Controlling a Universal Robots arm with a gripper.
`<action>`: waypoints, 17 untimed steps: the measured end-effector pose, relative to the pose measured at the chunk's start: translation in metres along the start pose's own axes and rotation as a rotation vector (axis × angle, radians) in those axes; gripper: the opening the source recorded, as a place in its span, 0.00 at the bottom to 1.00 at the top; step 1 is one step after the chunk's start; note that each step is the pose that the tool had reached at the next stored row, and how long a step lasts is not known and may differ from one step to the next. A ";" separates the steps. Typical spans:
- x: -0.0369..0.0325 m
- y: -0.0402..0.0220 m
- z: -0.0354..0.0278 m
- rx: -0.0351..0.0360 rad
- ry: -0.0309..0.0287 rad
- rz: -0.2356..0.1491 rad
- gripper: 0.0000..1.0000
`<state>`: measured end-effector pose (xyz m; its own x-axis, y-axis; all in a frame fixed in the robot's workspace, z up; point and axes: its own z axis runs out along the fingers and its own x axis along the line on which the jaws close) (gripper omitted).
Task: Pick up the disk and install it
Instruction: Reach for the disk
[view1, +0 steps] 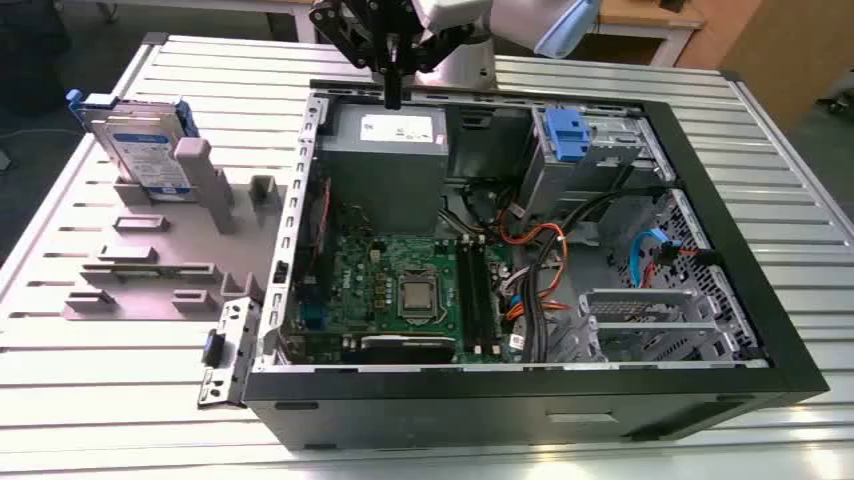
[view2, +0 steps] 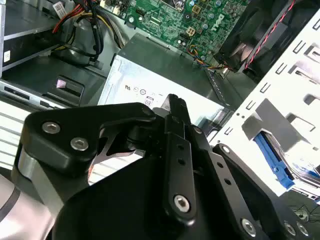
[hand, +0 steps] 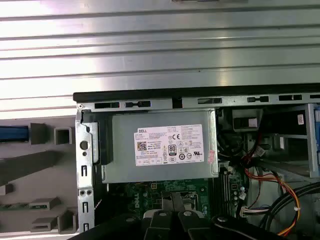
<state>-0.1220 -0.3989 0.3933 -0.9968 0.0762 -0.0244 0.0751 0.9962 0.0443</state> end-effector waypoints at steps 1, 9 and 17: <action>0.0000 0.0000 0.0000 -0.0001 0.0000 0.000 0.11; 0.0012 -0.0001 0.0000 -0.0001 0.0000 0.000 0.11; 0.0027 -0.0002 -0.0001 0.0000 0.0000 0.000 0.11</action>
<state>-0.1246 -0.3989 0.3933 -0.9968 0.0762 -0.0245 0.0751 0.9962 0.0444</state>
